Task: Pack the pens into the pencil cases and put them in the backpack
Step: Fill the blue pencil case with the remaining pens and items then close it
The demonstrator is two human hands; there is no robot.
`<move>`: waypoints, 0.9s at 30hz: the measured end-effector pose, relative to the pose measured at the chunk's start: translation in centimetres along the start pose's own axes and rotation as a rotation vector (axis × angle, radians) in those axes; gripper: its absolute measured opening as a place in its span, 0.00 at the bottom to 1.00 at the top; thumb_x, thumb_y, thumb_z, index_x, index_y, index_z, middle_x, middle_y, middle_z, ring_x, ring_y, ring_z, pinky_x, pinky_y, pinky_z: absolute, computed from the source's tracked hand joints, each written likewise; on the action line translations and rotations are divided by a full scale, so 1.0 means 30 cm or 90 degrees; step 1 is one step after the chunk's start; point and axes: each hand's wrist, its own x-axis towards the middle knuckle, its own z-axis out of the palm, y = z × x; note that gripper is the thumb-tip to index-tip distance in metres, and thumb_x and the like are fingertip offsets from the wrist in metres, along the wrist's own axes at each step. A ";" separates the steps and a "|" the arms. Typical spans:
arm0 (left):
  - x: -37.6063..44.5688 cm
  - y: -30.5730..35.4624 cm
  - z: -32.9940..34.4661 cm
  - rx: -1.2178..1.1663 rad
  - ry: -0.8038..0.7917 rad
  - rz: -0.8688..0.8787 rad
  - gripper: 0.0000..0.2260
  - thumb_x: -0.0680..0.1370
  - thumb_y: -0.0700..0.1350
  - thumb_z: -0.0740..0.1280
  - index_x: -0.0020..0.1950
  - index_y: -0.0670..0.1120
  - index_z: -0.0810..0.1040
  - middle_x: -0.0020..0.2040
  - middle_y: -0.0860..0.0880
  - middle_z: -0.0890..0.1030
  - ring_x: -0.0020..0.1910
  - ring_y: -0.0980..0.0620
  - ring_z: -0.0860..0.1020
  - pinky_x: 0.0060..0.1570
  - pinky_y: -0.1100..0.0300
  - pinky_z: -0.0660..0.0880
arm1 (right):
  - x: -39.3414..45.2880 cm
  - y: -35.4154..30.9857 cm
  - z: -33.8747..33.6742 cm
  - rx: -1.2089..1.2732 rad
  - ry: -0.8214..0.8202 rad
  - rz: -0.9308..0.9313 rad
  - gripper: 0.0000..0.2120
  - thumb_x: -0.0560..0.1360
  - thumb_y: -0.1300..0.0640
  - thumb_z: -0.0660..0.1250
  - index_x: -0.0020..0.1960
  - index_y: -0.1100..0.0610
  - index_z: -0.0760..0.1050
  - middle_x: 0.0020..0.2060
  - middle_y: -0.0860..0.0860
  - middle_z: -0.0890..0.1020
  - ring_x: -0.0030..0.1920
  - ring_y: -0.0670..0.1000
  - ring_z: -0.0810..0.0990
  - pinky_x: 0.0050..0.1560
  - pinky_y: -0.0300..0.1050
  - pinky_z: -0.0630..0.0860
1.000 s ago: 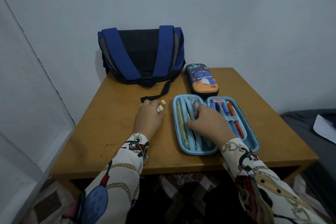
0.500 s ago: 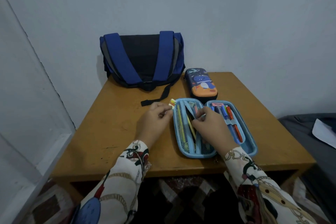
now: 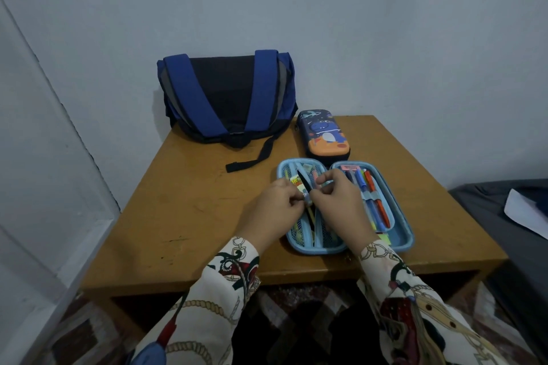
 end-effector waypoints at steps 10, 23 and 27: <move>0.013 0.002 0.031 -0.028 -0.035 -0.026 0.09 0.77 0.44 0.65 0.53 0.55 0.78 0.53 0.53 0.75 0.48 0.55 0.76 0.49 0.49 0.78 | -0.001 0.020 0.001 0.029 0.009 -0.023 0.09 0.74 0.60 0.69 0.46 0.49 0.71 0.38 0.55 0.79 0.31 0.50 0.75 0.30 0.44 0.72; 0.063 -0.120 0.009 -0.003 0.186 -0.195 0.11 0.80 0.55 0.59 0.43 0.54 0.76 0.40 0.52 0.80 0.48 0.46 0.78 0.47 0.50 0.77 | 0.058 -0.014 -0.017 -0.103 0.002 -0.010 0.07 0.79 0.55 0.62 0.47 0.55 0.77 0.36 0.50 0.81 0.31 0.52 0.80 0.28 0.39 0.73; 0.077 -0.118 0.023 0.050 0.118 -0.212 0.25 0.79 0.64 0.53 0.29 0.50 0.70 0.33 0.47 0.78 0.49 0.38 0.79 0.58 0.46 0.73 | 0.155 -0.029 0.033 -0.172 -0.009 -0.020 0.08 0.78 0.56 0.64 0.43 0.58 0.78 0.35 0.51 0.80 0.36 0.49 0.78 0.35 0.42 0.70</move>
